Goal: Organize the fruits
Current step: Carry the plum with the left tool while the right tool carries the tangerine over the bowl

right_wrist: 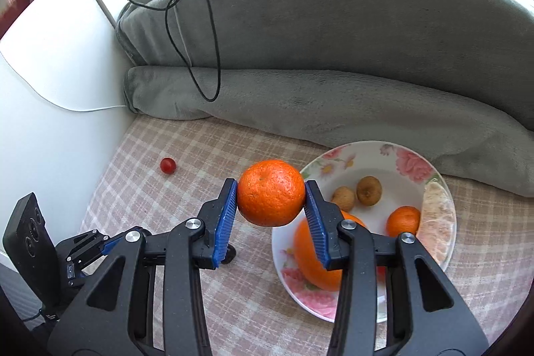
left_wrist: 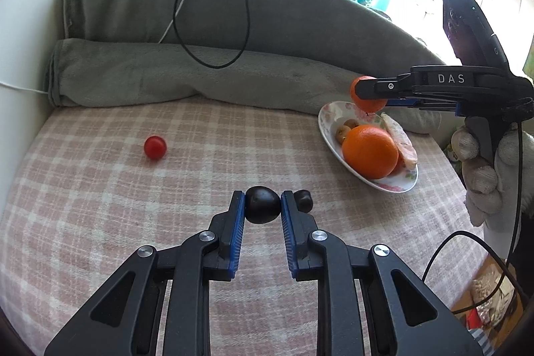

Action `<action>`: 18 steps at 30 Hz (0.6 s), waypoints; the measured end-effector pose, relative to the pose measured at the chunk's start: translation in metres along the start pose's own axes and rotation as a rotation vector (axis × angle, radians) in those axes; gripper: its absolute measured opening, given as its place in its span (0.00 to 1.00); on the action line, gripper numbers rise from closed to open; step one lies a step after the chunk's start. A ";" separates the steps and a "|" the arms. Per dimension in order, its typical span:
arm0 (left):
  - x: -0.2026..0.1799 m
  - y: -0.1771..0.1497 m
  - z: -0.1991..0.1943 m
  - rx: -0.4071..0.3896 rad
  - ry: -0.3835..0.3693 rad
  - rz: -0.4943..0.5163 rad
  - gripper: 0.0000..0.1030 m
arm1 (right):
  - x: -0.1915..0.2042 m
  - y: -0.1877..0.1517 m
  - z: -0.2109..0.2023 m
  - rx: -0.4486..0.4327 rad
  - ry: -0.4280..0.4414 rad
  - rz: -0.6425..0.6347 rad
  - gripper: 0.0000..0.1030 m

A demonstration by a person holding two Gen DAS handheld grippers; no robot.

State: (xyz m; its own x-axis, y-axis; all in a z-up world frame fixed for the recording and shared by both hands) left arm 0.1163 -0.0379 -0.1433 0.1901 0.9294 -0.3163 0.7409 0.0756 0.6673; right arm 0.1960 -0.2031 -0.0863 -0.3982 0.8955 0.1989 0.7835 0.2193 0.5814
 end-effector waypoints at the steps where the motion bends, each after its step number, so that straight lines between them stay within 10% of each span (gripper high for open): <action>1: -0.003 0.000 0.001 0.000 -0.006 0.007 0.20 | -0.004 -0.001 -0.003 -0.004 -0.004 0.004 0.41; 18: -0.069 0.043 0.030 -0.024 -0.084 0.106 0.20 | -0.074 -0.014 -0.034 -0.037 -0.075 0.081 0.41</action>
State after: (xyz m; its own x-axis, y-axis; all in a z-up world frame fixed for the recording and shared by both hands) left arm 0.1545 -0.1095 -0.1132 0.3208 0.8992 -0.2975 0.6984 -0.0124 0.7156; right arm 0.1981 -0.2854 -0.0818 -0.2962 0.9365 0.1878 0.7928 0.1314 0.5952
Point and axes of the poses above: each gripper's, at about its wrist camera, not at the fingertips, and z roughly the way its jaws point, x to its left, y to its top, the point moved 4 cm from there along z, roughly the way its jaws point, and after that the axes turned 6 degrees about -z, right-handed, at the moved point
